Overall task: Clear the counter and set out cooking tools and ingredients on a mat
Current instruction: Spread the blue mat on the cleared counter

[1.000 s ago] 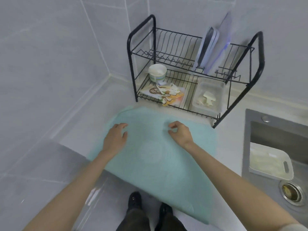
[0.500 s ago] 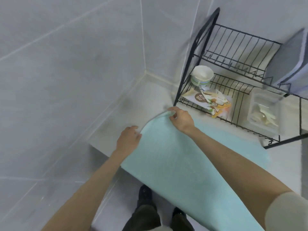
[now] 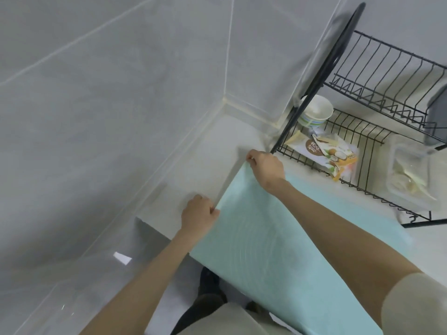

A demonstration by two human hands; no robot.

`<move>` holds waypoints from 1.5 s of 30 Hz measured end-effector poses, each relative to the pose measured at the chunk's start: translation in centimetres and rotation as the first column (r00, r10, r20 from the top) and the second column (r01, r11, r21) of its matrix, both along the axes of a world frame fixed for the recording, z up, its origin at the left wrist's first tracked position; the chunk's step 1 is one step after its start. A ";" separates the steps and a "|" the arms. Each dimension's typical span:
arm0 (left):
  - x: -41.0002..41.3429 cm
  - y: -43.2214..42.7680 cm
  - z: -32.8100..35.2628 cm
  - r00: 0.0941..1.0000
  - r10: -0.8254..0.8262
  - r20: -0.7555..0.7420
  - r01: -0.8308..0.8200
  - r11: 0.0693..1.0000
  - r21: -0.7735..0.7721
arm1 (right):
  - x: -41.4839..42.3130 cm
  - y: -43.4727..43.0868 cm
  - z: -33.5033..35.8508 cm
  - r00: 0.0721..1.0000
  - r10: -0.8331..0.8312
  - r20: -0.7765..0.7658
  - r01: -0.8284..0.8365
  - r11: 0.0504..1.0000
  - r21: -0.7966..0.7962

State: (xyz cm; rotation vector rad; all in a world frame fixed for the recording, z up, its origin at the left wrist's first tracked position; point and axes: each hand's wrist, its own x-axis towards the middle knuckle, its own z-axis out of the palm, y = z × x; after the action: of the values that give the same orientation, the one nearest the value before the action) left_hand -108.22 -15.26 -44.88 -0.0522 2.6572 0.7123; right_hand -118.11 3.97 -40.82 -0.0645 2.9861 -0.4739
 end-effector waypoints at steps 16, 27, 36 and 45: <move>0.1 -0.8 0.3 0.996 0.082 0.032 -0.085 0.991 0.104 | -0.6 -1.0 -1.4 0.988 0.010 0.152 0.021 0.979 -0.204; 3.9 -2.4 1.0 0.996 0.039 0.079 -0.045 0.996 0.074 | 7.1 0.0 -0.8 0.987 0.074 0.143 -0.018 0.933 -0.359; 9.7 -3.7 0.5 0.997 0.058 0.041 -0.061 0.996 0.062 | 18.2 1.4 -0.8 0.984 0.070 0.166 -0.004 0.930 -0.366; 11.3 -5.0 -0.6 0.995 0.096 0.032 -0.098 0.993 0.065 | 26.0 3.2 -0.3 0.985 0.048 0.167 0.003 0.957 -0.292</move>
State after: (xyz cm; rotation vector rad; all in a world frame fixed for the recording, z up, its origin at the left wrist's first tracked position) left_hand -96.95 -20.30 -45.47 -0.1725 2.6162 0.8249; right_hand -92.09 7.14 -41.09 -0.0792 2.7212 -0.8663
